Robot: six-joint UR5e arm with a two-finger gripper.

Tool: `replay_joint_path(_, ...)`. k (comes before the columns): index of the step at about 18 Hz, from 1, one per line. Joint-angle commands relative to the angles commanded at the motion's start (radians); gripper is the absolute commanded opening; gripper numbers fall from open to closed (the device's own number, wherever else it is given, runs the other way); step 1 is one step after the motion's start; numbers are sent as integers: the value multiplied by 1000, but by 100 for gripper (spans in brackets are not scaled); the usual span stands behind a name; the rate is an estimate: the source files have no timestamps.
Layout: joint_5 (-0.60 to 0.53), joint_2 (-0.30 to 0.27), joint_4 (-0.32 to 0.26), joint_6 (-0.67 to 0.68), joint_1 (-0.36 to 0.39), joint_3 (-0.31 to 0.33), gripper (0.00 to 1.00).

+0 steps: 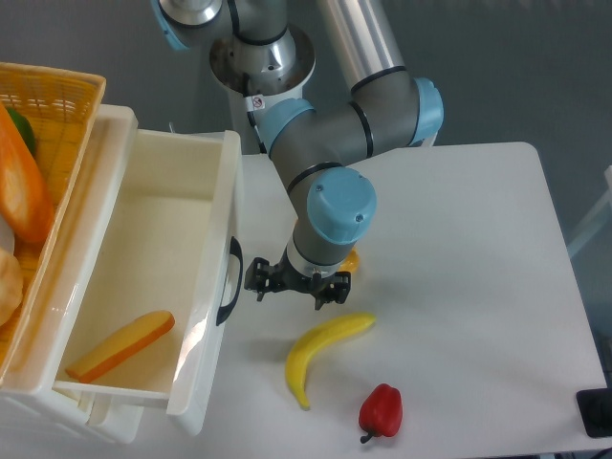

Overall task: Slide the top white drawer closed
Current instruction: 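Move the gripper toward the front face of the open white drawer, then push the drawer front with the gripper into the drawer unit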

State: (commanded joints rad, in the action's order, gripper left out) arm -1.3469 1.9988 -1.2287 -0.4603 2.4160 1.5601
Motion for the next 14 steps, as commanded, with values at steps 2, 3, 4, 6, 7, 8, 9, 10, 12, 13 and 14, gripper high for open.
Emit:
replay_joint_path(2, 3, -2, 0, 2, -9, 0, 100)
replay_joint_path(3, 5, -3, 0, 2, -9, 0, 100)
replay_joint_path(4, 8, -3, 0, 2, -9, 0, 100)
replay_joint_path(6, 11, -5, 0, 2, -9, -2, 100)
replay_joint_path(7, 17, -5, 0, 2, -11, -3, 100)
replay_joint_path(8, 21, -6, 0, 2, -11, -3, 100)
replay_joint_path(9, 25, -8, 0, 2, -11, -3, 100)
replay_joint_path(10, 26, -11, 0, 2, -11, -3, 100)
replay_joint_path(12, 32, -12, 0, 2, -15, -3, 100)
replay_joint_path(13, 34, -12, 0, 3, -23, -3, 100)
replay_joint_path(14, 35, -14, 0, 3, -26, -3, 100)
